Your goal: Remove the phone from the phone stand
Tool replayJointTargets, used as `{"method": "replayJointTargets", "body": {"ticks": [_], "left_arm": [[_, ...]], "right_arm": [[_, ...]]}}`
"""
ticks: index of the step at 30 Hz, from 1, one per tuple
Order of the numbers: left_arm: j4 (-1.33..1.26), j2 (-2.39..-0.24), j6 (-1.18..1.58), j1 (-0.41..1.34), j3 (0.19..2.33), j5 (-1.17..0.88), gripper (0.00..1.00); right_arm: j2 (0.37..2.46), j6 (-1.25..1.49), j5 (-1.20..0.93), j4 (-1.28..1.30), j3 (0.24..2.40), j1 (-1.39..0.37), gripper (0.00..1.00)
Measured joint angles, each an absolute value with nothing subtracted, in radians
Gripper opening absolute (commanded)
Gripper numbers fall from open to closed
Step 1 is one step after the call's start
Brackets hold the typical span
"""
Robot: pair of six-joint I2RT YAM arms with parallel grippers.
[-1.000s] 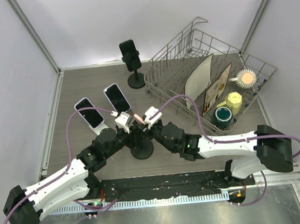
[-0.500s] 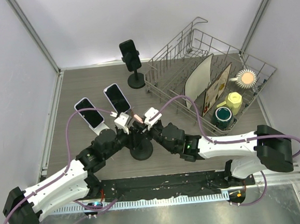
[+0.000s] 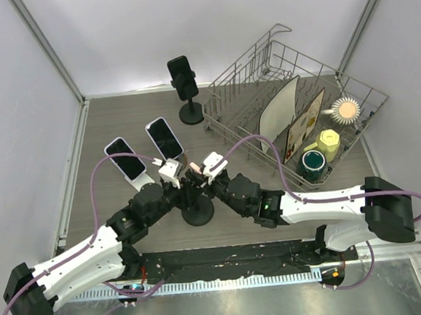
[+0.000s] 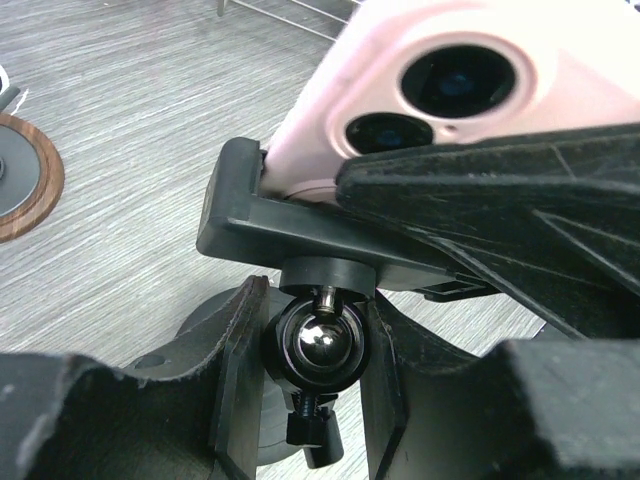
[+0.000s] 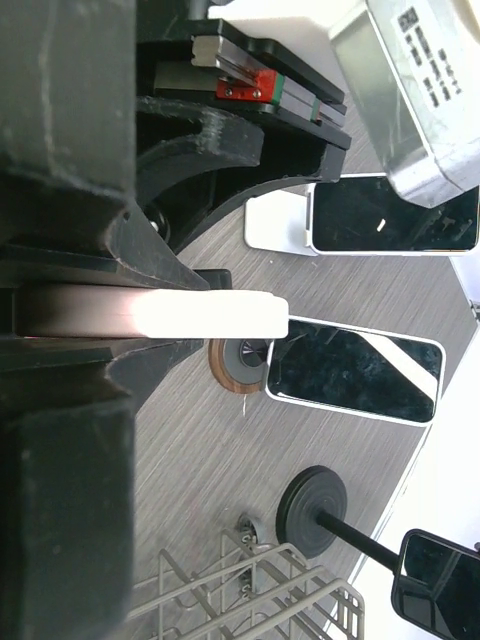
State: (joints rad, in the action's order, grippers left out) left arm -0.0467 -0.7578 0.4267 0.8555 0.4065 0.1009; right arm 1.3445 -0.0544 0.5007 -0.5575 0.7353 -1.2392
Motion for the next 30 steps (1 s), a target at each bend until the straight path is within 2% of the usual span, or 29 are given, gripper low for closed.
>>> {"method": "replayJointTargets", "body": {"ticks": [14, 30], "left_arm": [[-0.058, -0.736, 0.469, 0.85, 0.388, 0.121, 0.0], [-0.117, -0.611, 0.472, 0.843, 0.291, 0.122, 0.0]], "right_arm": [[1.315, -0.042, 0.684, -0.577, 0.699, -1.329, 0.01], [1.323, 0.12, 0.835, -0.539, 0.723, -1.366, 0.01]]}}
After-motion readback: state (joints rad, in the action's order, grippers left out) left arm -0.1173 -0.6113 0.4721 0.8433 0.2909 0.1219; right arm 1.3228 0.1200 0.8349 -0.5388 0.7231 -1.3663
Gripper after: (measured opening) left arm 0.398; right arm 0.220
